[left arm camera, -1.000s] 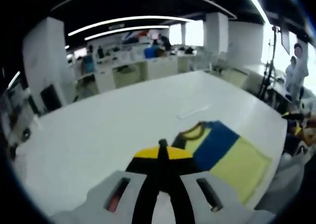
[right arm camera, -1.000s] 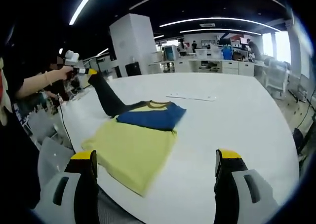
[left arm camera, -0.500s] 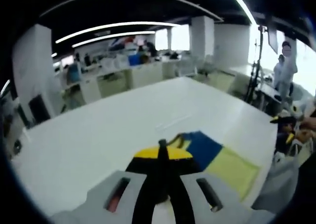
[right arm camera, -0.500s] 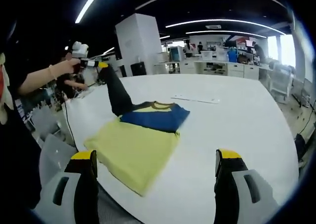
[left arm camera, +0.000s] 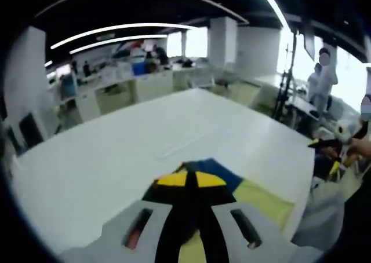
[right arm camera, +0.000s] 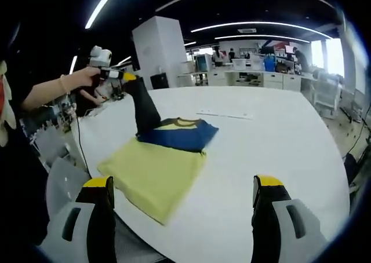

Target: Fold the garment on the visible template until the final outline fits inside the template.

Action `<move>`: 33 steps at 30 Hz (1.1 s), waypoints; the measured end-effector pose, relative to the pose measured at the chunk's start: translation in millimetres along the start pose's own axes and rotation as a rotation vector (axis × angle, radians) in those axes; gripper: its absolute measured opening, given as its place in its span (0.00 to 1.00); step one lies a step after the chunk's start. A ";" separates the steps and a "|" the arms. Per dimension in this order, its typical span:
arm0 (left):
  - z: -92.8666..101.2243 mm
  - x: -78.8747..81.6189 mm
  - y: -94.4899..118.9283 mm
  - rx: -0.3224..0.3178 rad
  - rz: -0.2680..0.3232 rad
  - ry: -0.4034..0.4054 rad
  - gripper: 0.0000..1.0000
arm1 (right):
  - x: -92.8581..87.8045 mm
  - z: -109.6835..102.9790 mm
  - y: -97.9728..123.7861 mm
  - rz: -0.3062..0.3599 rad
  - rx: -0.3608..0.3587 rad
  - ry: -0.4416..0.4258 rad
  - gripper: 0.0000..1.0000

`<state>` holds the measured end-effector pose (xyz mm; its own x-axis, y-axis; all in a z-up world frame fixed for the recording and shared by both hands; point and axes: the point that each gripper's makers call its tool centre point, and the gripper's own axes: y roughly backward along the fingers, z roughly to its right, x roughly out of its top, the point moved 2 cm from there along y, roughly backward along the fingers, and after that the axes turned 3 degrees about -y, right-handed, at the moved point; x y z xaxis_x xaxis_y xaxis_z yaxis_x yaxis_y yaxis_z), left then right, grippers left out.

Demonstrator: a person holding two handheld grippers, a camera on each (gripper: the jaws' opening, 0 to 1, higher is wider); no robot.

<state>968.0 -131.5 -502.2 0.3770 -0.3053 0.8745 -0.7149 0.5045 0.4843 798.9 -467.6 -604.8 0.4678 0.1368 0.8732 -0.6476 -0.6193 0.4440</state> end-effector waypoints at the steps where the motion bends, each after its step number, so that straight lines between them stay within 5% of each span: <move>1: 3.5 -0.6 -3.5 -0.008 -0.005 0.000 0.00 | -0.7 1.4 0.7 0.000 -0.002 -0.001 1.00; 21: 30.1 10.7 -58.6 -0.104 -0.040 -0.026 0.00 | -5.1 10.6 3.1 0.010 -0.013 -0.018 1.00; 33: 44.2 -22.2 -99.1 -0.119 -0.144 -0.043 0.00 | -11.7 20.3 8.4 0.010 -0.031 -0.041 1.00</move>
<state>1004.6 -210.4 -570.9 0.4431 -0.4144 0.7950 -0.5795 0.5443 0.6066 800.2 -490.1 -615.5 0.4851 0.0983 0.8689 -0.6702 -0.5964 0.4417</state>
